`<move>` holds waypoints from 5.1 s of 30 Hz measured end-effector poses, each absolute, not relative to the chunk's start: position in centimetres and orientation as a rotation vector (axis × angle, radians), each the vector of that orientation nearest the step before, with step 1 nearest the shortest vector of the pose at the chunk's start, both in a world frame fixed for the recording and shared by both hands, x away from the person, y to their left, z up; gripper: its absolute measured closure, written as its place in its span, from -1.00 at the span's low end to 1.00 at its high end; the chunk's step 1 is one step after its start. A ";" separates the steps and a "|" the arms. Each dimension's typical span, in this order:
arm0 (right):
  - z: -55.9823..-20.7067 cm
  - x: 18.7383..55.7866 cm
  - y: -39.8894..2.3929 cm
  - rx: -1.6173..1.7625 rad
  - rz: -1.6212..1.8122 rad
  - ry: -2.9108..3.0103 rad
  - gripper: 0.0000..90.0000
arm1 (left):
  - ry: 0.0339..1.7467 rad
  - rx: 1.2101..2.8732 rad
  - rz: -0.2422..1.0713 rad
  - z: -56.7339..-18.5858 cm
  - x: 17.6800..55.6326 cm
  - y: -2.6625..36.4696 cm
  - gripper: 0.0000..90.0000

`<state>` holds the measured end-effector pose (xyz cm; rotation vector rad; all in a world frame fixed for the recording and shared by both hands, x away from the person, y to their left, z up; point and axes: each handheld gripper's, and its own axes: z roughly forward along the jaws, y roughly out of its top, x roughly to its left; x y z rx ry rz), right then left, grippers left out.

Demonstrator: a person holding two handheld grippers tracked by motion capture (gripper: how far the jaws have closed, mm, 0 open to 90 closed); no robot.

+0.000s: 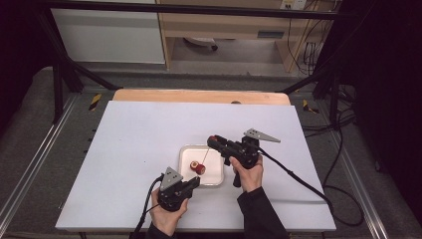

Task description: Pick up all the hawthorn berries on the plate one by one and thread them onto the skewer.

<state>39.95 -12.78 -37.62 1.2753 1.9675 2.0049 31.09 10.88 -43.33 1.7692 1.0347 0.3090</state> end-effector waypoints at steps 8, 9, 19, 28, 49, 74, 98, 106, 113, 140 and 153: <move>-37.6 40.1 -12.8 1.303 2.015 1.973 0.37 | 1.001 1.780 0.322 -43.4 31.0 10.8 0.97; -37.6 40.1 -12.8 1.306 2.019 1.976 0.37 | 0.995 1.787 0.327 -43.4 30.9 10.8 0.97; -37.0 40.2 -13.2 1.313 2.050 1.968 0.37 | 0.964 1.813 0.345 -43.4 30.9 10.6 0.97; -36.9 40.2 -13.3 1.313 2.057 1.969 0.37 | 0.959 1.797 0.358 -43.2 30.7 10.8 0.97; -37.6 39.9 -12.8 1.310 2.040 2.049 0.37 | 0.966 1.798 0.360 -43.2 31.0 10.8 0.97; -38.5 38.6 -12.4 1.208 1.902 2.157 -0.21 | 0.955 1.804 0.416 -43.4 31.1 12.5 0.97; -38.3 40.9 -9.5 0.881 1.089 2.616 -0.85 | 1.030 1.815 0.448 -43.8 30.6 18.2 0.97; -39.0 42.7 -6.4 0.894 0.934 2.711 -0.68 | 1.054 1.802 0.447 -44.0 30.7 18.9 0.97; -39.8 43.9 -4.7 0.968 0.898 2.744 -0.55 | 1.059 1.796 0.442 -44.2 30.7 19.2 0.97; -41.9 44.5 -1.6 1.281 0.753 2.724 0.04 | 1.058 1.794 0.438 -44.2 30.7 19.1 0.97; -42.1 44.5 -1.5 1.311 0.718 2.704 0.22 | 1.056 1.796 0.438 -44.3 30.7 19.1 0.97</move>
